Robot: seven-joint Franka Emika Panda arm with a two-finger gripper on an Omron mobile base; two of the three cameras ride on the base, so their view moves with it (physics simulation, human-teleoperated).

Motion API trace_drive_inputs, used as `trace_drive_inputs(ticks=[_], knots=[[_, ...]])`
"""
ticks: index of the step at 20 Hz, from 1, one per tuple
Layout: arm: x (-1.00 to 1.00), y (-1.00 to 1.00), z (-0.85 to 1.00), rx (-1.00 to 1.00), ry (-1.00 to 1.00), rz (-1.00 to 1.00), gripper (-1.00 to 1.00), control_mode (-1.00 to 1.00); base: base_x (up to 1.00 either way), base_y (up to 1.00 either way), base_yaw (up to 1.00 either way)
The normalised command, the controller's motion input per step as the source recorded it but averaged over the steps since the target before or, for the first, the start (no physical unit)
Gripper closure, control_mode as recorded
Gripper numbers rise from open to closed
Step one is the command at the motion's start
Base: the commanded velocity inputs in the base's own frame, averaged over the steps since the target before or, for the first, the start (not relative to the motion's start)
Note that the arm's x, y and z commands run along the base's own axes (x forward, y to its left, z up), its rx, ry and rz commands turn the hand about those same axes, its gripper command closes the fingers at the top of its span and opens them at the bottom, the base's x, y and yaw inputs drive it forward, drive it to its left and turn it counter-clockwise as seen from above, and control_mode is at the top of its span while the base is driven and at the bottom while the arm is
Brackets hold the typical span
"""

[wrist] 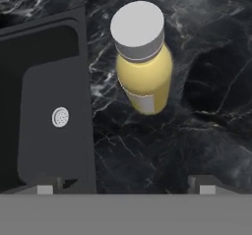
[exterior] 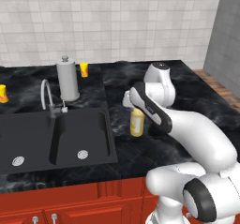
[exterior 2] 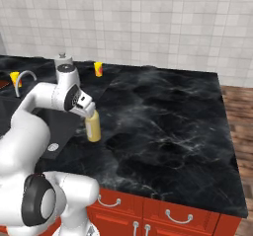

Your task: Place the drinks on the dining counter in a tight cluster.

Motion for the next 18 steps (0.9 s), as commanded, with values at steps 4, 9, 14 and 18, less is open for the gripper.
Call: trace_drive_inputs(ticks=[4,9,14,18], knots=[[-0.60,0.00,0.21,0.00,-0.01,0.11,-1.00,-1.00,0.00,0.00,0.00],[-0.59,0.00,0.11,-0.04,-0.01,0.07,-1.00,-1.00,0.00,0.00,0.00],[-0.56,0.00,0.09,0.00,0.00,0.03,-1.00,-1.00,0.00,0.00,0.00],[-0.36,0.01,0.02,0.00,0.00,0.01,-1.00,-1.00,0.00,0.00,0.00]])
